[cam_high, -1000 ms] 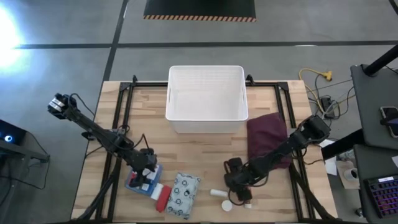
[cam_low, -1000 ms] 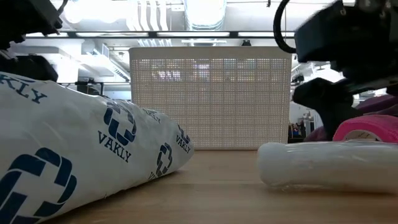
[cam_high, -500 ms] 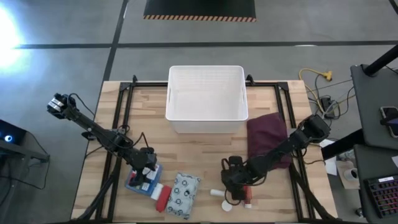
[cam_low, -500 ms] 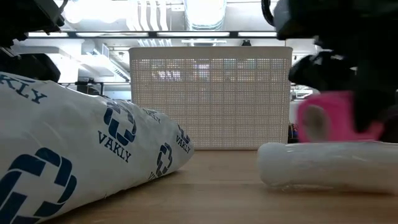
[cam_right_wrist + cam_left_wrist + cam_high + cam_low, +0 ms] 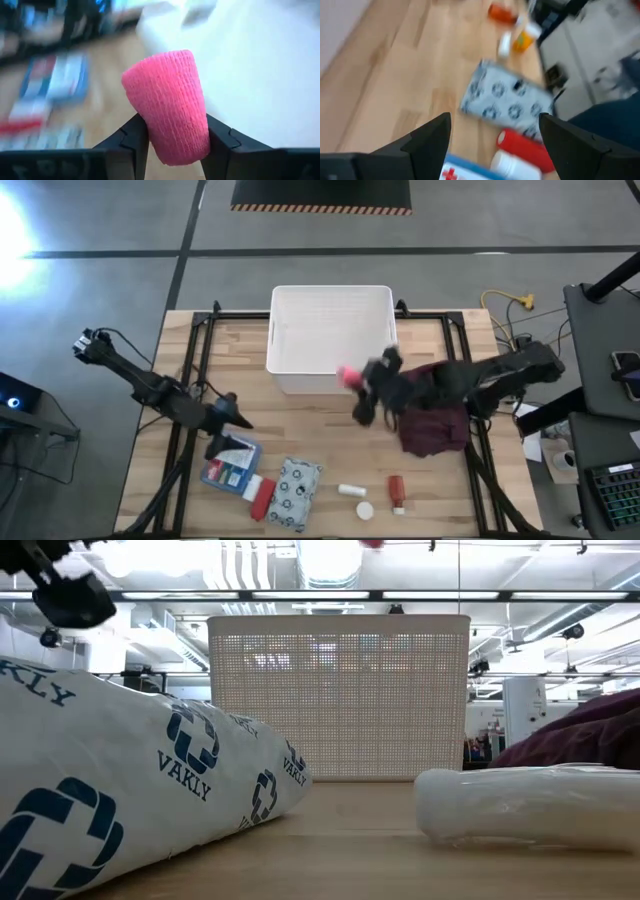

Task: Pick & place medical supplies in basket/bin
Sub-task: Put the small pink bandage into the white bin, then put the red pill bottle into the white bin

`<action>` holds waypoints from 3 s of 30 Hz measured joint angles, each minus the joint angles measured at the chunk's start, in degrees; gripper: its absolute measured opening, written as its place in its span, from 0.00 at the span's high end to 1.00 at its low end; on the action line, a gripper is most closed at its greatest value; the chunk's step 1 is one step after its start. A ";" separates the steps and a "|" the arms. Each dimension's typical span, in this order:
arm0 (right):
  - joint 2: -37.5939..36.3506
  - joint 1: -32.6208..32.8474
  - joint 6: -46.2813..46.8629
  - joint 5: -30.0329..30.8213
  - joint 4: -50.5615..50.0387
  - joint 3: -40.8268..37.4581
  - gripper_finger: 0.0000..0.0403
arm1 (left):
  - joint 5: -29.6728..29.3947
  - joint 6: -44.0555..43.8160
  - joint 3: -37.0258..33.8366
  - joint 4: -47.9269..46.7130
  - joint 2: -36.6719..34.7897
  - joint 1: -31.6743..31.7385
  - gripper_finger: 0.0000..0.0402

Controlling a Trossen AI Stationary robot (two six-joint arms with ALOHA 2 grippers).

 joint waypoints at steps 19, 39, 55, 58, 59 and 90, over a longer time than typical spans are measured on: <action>12.34 -36.93 -11.92 -31.42 -9.84 8.99 0.41 | -3.08 -13.18 -0.04 3.25 -2.10 0.00 0.29; 3.91 -18.57 16.28 -28.70 -47.75 14.75 0.15 | -2.77 -18.36 -0.04 4.94 2.10 0.04 0.29; 2.32 12.68 64.59 -41.68 -37.40 -6.12 0.17 | -2.56 -9.18 -0.06 2.61 4.76 0.79 0.29; 2.36 15.43 69.61 -41.52 -33.79 -8.10 0.17 | -2.57 -9.08 -0.04 2.62 4.26 1.09 0.29; 2.32 16.09 71.29 -41.99 -32.41 -8.93 0.17 | -2.56 -9.07 -0.05 2.62 4.10 1.11 0.29; 18.07 23.11 87.83 -48.29 9.98 -28.37 0.20 | -2.47 -10.83 -0.07 -1.40 5.10 1.11 0.29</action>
